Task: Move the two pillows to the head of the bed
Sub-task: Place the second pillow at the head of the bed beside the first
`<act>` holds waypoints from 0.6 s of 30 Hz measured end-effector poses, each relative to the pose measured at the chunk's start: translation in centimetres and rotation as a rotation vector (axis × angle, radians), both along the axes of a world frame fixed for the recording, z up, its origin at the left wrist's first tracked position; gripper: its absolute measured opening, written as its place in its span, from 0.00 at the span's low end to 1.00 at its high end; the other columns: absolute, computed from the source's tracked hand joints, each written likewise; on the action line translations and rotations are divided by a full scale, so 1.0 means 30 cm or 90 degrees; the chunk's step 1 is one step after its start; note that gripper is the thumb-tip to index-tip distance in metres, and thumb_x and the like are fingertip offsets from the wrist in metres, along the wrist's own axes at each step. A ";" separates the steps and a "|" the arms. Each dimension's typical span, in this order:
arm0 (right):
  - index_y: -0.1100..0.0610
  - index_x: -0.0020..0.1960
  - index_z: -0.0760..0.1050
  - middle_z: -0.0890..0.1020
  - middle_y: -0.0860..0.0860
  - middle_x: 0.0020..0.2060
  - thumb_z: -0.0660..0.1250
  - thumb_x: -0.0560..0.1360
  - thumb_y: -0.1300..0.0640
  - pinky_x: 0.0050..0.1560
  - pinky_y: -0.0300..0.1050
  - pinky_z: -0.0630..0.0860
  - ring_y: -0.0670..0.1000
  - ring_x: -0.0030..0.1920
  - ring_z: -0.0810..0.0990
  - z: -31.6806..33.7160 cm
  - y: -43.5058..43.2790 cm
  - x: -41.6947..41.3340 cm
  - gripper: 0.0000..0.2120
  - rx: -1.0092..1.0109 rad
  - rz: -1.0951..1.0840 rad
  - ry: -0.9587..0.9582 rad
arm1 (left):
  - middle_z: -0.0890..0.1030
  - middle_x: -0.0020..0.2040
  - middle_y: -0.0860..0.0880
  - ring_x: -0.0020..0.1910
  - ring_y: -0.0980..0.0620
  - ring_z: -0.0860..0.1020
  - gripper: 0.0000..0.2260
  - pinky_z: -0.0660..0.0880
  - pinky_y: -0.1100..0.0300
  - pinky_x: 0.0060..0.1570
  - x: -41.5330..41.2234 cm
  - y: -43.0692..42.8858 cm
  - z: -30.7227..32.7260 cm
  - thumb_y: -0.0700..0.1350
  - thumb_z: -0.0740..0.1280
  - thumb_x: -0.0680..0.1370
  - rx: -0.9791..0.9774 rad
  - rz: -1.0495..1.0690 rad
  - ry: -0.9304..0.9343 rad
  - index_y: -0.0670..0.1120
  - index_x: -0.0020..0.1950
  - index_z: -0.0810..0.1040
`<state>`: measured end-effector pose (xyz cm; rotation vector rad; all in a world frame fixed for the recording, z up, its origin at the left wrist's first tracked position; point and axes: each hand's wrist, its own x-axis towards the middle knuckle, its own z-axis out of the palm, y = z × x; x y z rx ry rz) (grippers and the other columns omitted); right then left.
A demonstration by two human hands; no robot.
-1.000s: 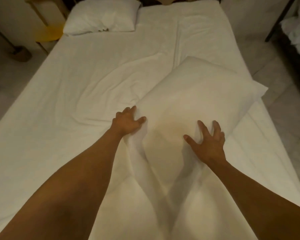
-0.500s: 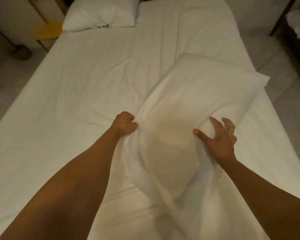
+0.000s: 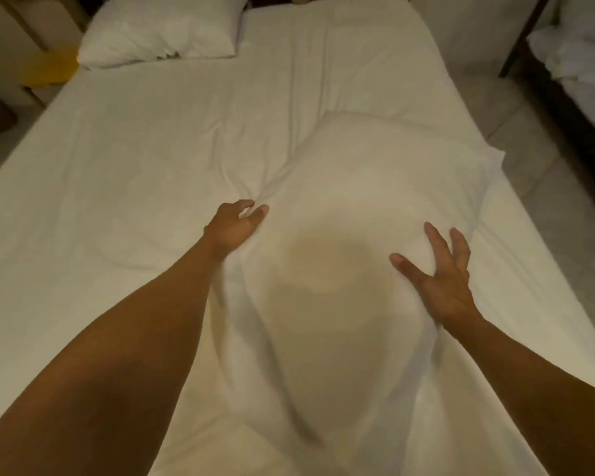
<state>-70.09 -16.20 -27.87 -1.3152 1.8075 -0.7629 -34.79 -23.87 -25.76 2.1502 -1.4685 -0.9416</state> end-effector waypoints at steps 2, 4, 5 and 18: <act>0.33 0.76 0.56 0.46 0.34 0.77 0.70 0.64 0.30 0.74 0.54 0.58 0.51 0.79 0.50 -0.045 -0.011 0.001 0.44 -0.021 -0.009 -0.036 | 0.71 0.74 0.53 0.71 0.51 0.70 0.40 0.62 0.48 0.73 0.001 -0.054 -0.064 0.79 0.59 0.66 0.001 0.013 0.047 0.58 0.71 0.72; 0.33 0.75 0.57 0.47 0.33 0.76 0.70 0.64 0.31 0.74 0.51 0.59 0.47 0.78 0.51 -0.074 -0.019 0.006 0.43 -0.050 -0.013 -0.071 | 0.63 0.78 0.55 0.76 0.52 0.63 0.39 0.57 0.53 0.73 -0.016 -0.075 -0.088 0.76 0.59 0.70 0.018 0.014 0.124 0.59 0.78 0.62; 0.33 0.75 0.58 0.48 0.34 0.76 0.71 0.65 0.33 0.73 0.49 0.59 0.45 0.78 0.52 -0.082 -0.024 0.010 0.42 -0.066 -0.015 -0.086 | 0.60 0.79 0.56 0.77 0.53 0.61 0.39 0.57 0.54 0.72 -0.025 -0.083 -0.095 0.75 0.59 0.71 0.018 0.010 0.173 0.61 0.79 0.58; 0.37 0.73 0.65 0.56 0.34 0.75 0.72 0.67 0.36 0.72 0.48 0.60 0.45 0.75 0.59 0.244 -0.082 -0.019 0.36 -0.176 0.073 -0.064 | 0.56 0.78 0.65 0.75 0.67 0.54 0.36 0.52 0.62 0.73 -0.208 0.046 0.274 0.67 0.67 0.74 -0.115 -0.211 0.236 0.68 0.78 0.53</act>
